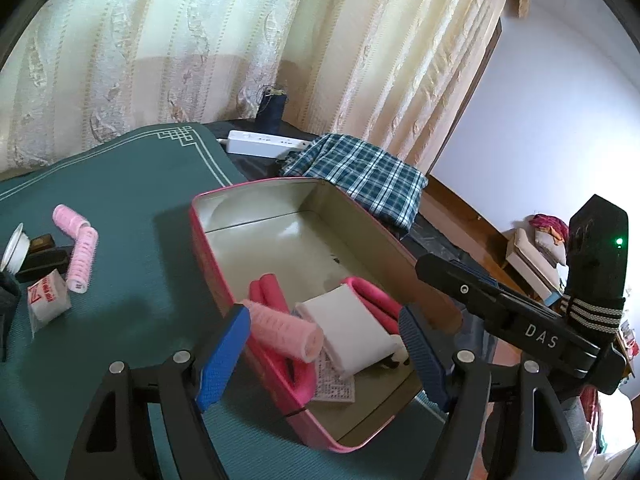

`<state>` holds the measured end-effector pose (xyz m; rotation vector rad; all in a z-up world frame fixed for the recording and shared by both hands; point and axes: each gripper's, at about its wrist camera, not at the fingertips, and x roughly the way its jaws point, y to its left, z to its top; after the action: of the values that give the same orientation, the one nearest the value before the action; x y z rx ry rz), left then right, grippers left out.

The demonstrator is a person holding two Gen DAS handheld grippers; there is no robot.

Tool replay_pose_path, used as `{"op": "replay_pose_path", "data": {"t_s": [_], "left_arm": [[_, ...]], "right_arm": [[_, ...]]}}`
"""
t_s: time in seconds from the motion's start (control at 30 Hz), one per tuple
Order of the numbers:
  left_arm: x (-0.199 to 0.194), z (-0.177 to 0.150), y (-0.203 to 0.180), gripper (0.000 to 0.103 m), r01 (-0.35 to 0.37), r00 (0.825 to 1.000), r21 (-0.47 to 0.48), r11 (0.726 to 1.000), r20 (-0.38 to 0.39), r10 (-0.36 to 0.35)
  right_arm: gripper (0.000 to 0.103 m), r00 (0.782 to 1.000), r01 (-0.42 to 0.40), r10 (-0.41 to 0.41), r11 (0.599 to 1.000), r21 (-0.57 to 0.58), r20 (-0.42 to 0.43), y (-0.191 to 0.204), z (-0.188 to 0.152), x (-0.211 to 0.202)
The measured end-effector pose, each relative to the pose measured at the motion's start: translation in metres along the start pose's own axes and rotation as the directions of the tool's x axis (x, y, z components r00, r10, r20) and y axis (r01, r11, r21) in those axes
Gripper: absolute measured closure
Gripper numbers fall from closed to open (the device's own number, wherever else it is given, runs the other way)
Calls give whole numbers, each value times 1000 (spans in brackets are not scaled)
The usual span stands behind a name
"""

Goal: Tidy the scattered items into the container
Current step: 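Withdraw both grippers from the tin back over the table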

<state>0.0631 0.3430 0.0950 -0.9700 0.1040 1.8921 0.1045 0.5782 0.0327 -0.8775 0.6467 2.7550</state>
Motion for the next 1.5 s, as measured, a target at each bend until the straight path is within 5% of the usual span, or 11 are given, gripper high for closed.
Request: {"op": "replay_pose_path", "data": {"t_s": [0.8,1.5], "left_arm": [[-68,-26,91,25,-99,991,-142,985,78,110],[-141,-67,213,25,-265,945,-335,904,98,313]], "right_arm": [[25,993,-119,114,979,-167,-36,109,-16,9],[24,970,-219,172,928,-302,-174,207,-56,46]]}}
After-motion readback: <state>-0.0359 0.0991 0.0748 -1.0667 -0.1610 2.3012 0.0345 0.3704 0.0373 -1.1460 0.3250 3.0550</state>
